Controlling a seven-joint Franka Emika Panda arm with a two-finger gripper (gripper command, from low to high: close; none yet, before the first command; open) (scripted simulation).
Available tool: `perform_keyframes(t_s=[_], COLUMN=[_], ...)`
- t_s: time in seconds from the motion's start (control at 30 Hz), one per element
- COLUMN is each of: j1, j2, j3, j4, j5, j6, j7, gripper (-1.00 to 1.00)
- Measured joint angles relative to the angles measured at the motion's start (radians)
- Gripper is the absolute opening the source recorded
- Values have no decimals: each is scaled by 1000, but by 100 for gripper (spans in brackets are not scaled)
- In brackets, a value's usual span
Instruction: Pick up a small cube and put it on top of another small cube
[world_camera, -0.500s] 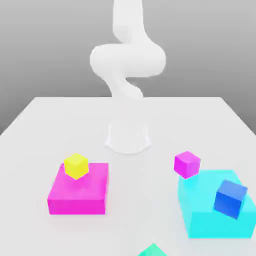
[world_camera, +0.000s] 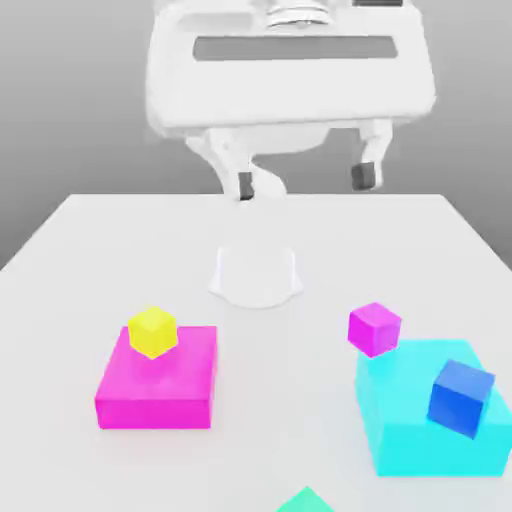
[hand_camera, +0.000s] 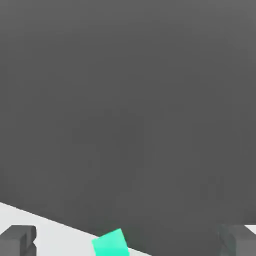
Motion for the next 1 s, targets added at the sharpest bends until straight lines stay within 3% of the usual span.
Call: perform_keyframes(t_s=[0.23,0.47,0.6,0.63,0.83,1.0], j1=[19,27,18,14,11,24], j2=[251,494,639,668,683,550], j3=[9,15,30,35,37,20], j4=[9,16,40,46,49,21], j5=[14,-41,-33,-29,-27,-49], j6=[70,145,246,268,278,173], j7=[-140,-230,-253,-256,-258,-243], gripper=[0,0,0,-100,-100,-100])
